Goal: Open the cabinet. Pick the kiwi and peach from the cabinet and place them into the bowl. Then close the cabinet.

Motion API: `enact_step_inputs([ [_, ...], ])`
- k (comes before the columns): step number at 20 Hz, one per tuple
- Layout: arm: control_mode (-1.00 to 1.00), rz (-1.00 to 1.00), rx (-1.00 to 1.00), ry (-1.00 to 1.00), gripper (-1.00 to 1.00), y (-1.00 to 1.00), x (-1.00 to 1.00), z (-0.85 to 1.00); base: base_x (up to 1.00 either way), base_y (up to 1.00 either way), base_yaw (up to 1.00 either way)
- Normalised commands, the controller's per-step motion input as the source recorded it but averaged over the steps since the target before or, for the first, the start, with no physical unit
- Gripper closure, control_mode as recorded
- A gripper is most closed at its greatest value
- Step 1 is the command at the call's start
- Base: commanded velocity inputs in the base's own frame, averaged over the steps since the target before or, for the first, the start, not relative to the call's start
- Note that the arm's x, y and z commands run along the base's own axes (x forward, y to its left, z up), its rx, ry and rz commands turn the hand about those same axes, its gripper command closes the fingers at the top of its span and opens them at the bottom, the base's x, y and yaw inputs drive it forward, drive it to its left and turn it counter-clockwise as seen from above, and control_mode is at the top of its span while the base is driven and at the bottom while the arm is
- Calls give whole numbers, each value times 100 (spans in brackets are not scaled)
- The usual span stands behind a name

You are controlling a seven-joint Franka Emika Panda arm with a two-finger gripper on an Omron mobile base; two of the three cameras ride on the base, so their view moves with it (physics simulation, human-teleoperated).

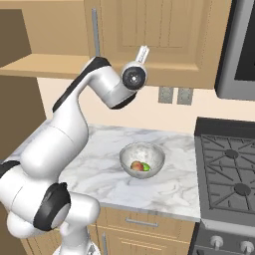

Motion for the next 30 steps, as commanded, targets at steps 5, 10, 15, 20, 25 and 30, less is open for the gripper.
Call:
enact_step_inputs([
  [5,-100,-6,0,0,-100,0,53,-2,0,0,0],
  [10,-100,-5,0,0,-100,0,49,0,0,0,0],
  [15,-100,-4,0,0,-100,0,33,-1,0,0,0],
  [20,-100,-4,-1,-3,-100,0,-2,0,0,0,0],
  [25,-100,-2,-1,-6,-100,0,-8,1,0,0,0],
  [30,-100,-1,-2,-1,-100,0,-10,15,0,0,0],
])
